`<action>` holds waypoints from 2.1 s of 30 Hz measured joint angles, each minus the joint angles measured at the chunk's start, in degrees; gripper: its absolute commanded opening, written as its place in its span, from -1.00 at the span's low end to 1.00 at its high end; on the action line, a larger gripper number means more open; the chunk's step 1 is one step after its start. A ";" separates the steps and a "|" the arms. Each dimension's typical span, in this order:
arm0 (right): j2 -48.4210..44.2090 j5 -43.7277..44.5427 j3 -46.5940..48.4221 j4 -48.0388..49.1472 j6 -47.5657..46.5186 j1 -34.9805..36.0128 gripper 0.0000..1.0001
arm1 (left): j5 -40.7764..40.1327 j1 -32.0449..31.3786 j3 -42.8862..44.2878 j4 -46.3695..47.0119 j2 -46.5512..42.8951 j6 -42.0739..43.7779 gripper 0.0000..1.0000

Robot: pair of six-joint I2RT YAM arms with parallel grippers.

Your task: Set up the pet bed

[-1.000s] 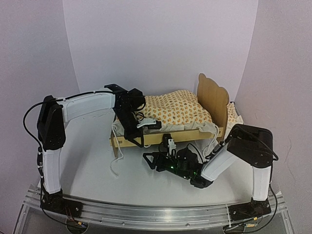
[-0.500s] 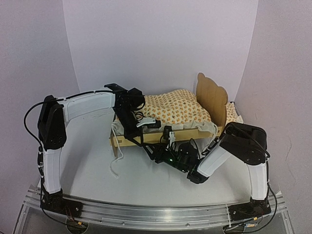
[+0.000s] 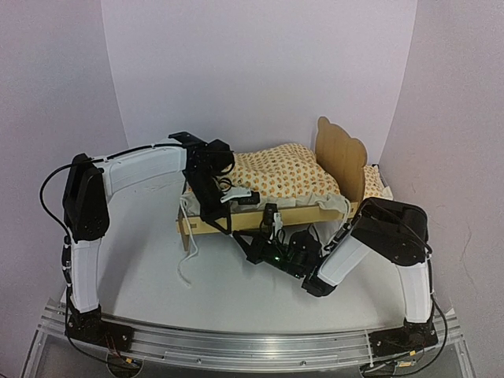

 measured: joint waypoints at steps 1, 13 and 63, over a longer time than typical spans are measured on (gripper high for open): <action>0.02 0.04 0.00 -0.02 0.05 0.00 -1.00 | -0.11 0.00 0.00 0.01 0.00 0.03 -1.00; -1.50 2.92 -4.21 -2.01 6.00 2.02 -1.00 | 0.95 0.41 2.81 -0.93 1.01 -0.77 -1.00; -12.23 -4.85 20.04 -83.88 2.93 10.28 -1.00 | 22.20 7.92 -12.73 1.92 -19.61 25.27 0.15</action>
